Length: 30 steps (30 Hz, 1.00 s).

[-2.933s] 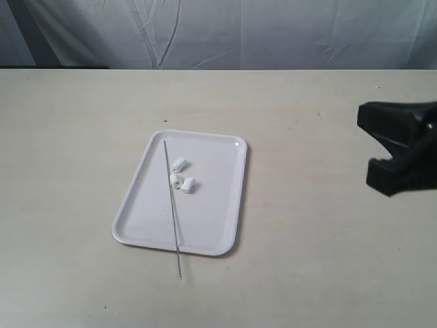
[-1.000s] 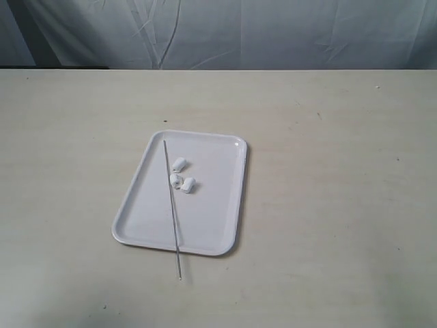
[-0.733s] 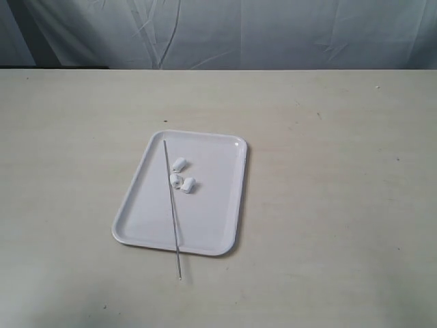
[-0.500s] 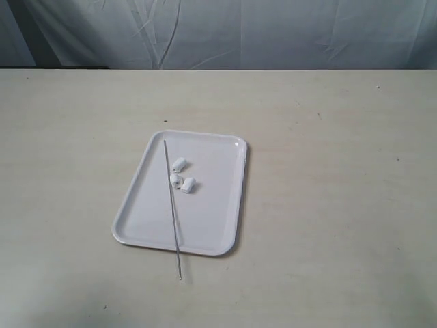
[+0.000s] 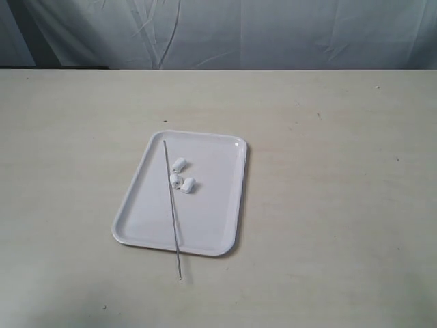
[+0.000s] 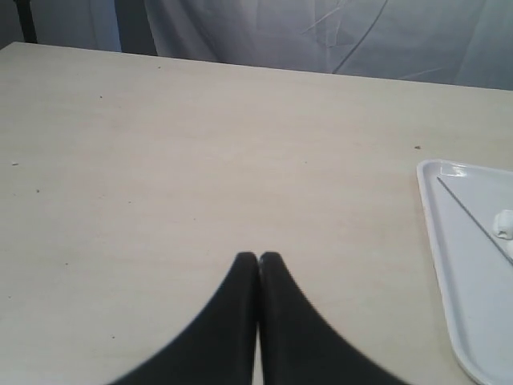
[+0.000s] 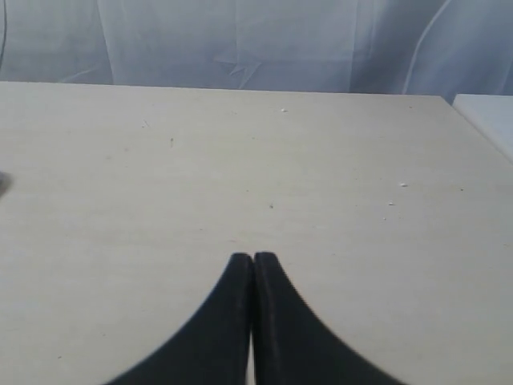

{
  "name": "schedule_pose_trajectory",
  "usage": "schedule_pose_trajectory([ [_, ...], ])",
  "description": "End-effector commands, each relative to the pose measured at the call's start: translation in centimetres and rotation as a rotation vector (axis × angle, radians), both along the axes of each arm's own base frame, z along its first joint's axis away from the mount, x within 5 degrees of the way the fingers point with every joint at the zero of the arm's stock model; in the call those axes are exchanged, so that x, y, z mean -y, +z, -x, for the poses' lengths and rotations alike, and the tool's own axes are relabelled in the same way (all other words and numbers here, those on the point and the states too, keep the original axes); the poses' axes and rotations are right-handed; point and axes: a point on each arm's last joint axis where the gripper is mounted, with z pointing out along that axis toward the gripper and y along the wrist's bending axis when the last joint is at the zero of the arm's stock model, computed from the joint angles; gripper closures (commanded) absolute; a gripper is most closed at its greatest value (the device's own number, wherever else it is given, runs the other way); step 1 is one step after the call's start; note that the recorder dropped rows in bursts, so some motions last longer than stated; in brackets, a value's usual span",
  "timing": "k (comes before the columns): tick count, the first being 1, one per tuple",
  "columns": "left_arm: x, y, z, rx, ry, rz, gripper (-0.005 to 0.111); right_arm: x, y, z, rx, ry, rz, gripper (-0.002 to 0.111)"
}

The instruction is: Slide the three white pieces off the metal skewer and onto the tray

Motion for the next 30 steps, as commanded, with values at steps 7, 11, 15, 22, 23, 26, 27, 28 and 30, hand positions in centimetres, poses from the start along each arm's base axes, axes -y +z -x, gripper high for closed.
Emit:
schedule_pose_trajectory([
  [7,-0.04,-0.07,0.05,0.007,0.004,-0.006,0.107,0.06,-0.03,0.04,0.004,-0.002,0.016,0.109],
  [11,-0.04,-0.07,0.05,0.007,0.004,-0.006,0.107,0.06,-0.03,0.04,0.004,-0.002,0.016,0.109],
  [15,-0.04,-0.07,0.05,0.007,0.004,-0.006,0.107,0.06,-0.02,0.03,0.006,-0.002,0.014,0.109],
  [22,-0.05,-0.02,0.04,0.013,0.004,-0.011,0.107,0.05,0.0,0.03,0.008,-0.005,0.0,0.109],
  [23,-0.05,-0.02,0.04,0.013,0.004,-0.011,0.107,0.05,0.0,0.03,0.008,-0.005,0.0,0.109],
  [26,-0.05,-0.02,0.04,0.013,0.004,-0.011,0.107,0.05,0.0,0.03,0.008,-0.005,0.0,0.109],
  [27,-0.06,-0.02,0.04,0.013,0.004,-0.013,0.107,0.05,0.0,0.03,0.008,-0.005,0.0,0.109],
  [28,-0.06,-0.02,0.04,0.013,0.004,-0.013,0.107,0.05,0.0,0.03,0.008,-0.005,0.0,0.109],
  [30,-0.06,-0.02,0.04,0.013,0.004,-0.013,0.107,0.05,0.0,0.03,0.008,-0.005,0.0,0.109],
])
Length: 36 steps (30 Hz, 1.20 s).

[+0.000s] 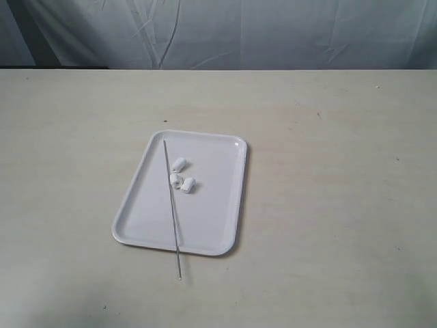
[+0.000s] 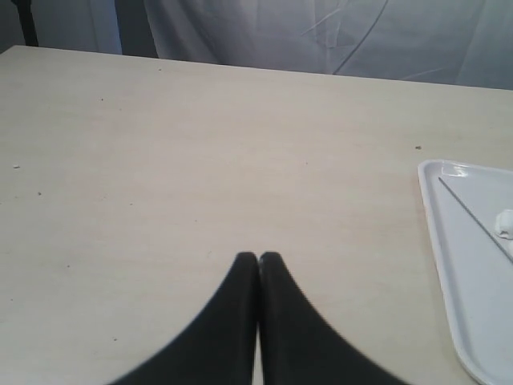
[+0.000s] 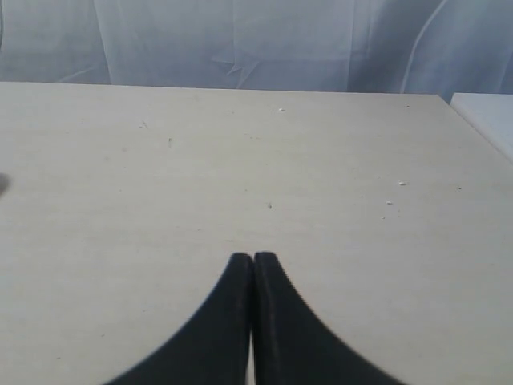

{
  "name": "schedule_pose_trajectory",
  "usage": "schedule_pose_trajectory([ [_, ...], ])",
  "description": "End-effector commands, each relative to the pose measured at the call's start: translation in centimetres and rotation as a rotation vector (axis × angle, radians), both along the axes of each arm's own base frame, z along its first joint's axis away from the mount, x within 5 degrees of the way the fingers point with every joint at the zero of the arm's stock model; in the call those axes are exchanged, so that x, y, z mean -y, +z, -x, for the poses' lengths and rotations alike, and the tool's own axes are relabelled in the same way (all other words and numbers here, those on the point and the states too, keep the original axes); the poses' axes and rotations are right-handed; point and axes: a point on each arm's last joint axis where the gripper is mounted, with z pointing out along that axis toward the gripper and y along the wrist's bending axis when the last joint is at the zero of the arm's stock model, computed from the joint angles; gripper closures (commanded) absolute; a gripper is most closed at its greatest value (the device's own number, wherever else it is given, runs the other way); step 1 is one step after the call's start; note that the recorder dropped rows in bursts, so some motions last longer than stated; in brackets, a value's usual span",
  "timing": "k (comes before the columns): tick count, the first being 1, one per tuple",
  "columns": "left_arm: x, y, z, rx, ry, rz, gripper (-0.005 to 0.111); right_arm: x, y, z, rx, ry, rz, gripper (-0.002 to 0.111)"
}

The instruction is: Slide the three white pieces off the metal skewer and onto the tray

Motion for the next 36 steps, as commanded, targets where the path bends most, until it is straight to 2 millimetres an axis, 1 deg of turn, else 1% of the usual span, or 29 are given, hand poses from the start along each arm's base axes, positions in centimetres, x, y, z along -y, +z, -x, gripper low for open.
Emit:
schedule_pose_trajectory([
  [1,-0.05,-0.02,0.04,0.013,0.005,-0.006,0.107,0.01,0.01,0.02,0.01,0.0,0.003,0.109],
  [36,-0.08,-0.02,0.04,0.013,0.003,-0.022,0.107,0.01,0.01,0.02,0.01,0.0,0.003,0.109],
])
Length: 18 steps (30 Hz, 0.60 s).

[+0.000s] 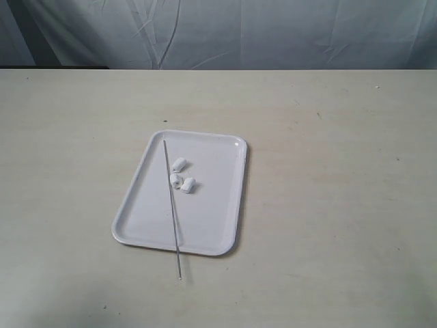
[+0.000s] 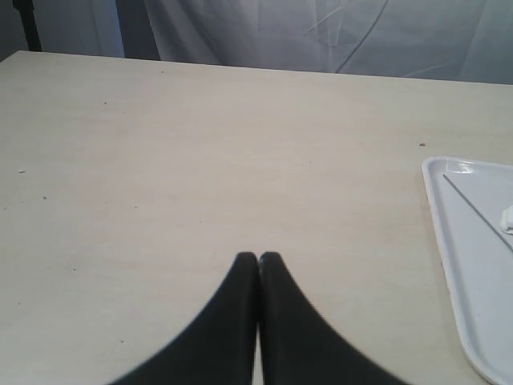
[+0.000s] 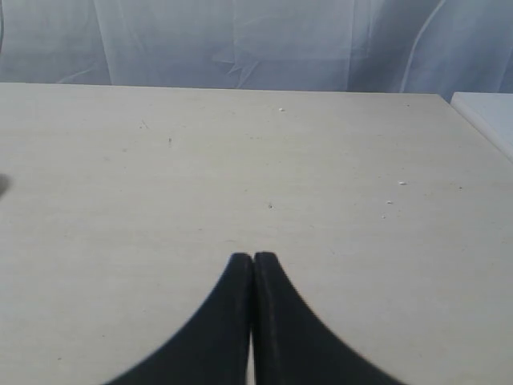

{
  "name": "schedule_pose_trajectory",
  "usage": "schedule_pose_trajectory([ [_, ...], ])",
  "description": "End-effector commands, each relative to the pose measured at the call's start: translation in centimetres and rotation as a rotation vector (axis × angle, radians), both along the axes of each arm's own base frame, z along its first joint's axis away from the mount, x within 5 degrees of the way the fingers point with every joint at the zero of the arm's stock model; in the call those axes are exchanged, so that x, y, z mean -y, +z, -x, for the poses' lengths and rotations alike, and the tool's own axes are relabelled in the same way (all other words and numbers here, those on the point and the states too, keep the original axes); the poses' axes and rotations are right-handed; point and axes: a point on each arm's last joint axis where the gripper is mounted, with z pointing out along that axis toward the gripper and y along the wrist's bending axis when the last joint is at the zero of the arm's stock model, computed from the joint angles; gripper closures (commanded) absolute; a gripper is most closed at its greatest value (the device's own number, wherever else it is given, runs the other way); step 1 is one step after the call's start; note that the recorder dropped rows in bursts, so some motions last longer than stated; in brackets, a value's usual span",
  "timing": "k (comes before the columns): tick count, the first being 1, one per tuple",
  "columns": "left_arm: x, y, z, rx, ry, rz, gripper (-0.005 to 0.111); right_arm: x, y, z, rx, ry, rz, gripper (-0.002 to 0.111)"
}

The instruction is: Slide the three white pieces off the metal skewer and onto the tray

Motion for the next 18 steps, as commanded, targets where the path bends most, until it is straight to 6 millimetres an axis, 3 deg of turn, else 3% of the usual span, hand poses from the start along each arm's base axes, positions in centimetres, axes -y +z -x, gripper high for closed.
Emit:
schedule_pose_trajectory([
  [1,-0.04,-0.03,0.04,0.011,0.005,-0.003,0.107,0.01,0.01,0.02,0.01,0.001,0.007,0.109],
  [18,-0.05,-0.03,0.04,0.011,0.004,-0.012,0.107,0.01,0.01,0.02,0.01,0.001,0.007,0.109],
])
